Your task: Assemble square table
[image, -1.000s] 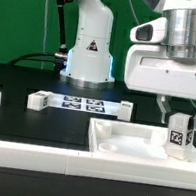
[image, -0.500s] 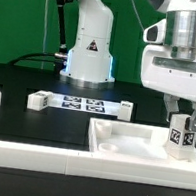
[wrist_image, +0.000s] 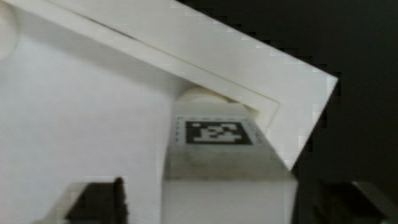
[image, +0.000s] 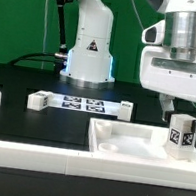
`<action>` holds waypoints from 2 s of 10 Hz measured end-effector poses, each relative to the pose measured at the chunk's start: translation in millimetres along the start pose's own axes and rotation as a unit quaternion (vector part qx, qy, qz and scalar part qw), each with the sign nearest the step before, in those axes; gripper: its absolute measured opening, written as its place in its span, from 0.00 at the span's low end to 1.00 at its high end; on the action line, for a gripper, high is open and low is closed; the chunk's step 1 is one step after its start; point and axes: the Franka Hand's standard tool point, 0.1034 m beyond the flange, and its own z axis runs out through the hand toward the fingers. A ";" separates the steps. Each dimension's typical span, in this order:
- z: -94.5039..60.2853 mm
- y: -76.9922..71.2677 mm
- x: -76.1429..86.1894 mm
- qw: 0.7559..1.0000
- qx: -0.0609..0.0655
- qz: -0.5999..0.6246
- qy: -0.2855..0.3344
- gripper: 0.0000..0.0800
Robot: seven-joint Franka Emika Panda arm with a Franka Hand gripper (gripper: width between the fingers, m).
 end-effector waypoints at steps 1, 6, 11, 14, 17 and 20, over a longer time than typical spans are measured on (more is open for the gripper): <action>0.0 -0.4 -1.2 0.998 -0.001 -0.058 -0.001 0.78; 0.0 -0.3 1.2 0.963 0.000 -0.271 0.000 0.81; 0.7 0.8 3.8 0.879 -0.002 -0.477 0.001 0.81; 1.3 1.4 3.7 0.833 -0.005 -0.553 0.002 0.81; 1.3 1.4 3.7 0.810 -0.005 -0.586 0.001 0.81; 1.6 1.5 3.6 0.811 -0.005 -0.585 0.001 0.48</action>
Offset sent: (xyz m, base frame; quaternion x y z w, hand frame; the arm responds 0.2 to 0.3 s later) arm 0.0045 0.0031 0.0060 0.0204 -0.0195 -0.2496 0.9679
